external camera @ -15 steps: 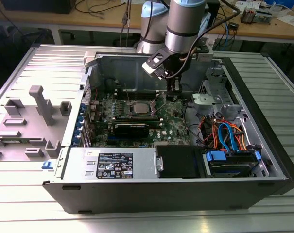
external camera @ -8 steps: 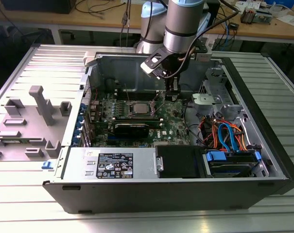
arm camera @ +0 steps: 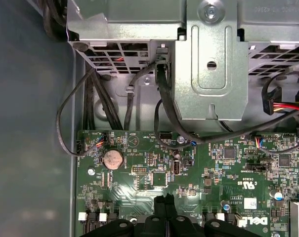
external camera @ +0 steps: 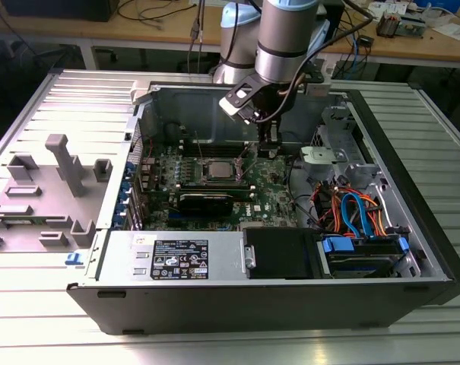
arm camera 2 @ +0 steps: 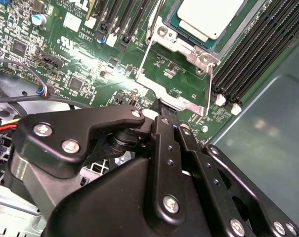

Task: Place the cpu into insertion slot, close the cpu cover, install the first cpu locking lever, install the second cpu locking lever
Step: 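Close the cpu cover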

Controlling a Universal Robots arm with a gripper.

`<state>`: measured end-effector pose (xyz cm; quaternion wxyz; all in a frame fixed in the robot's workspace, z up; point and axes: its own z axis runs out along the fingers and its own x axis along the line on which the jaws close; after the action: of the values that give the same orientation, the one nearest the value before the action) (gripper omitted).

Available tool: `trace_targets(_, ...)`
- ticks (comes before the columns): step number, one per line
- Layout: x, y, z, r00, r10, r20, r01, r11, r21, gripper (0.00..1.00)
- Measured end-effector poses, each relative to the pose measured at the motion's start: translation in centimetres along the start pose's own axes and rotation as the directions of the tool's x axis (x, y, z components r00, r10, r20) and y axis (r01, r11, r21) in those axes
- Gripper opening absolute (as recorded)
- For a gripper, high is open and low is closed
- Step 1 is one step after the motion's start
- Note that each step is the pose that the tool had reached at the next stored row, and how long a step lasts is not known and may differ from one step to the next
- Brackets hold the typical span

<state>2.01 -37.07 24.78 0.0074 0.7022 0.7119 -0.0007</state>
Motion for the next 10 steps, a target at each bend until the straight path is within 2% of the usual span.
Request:
trace_targets(5, 0.01, -0.55, 0.00, 1.0000, 0.000, 0.0000, 0.000, 1.0000, 0.0000, 0.11)
trace_targets(10, 0.01, -0.61, 0.00, 1.0000, 0.000, 0.0000, 0.000, 1.0000, 0.0000, 0.11)
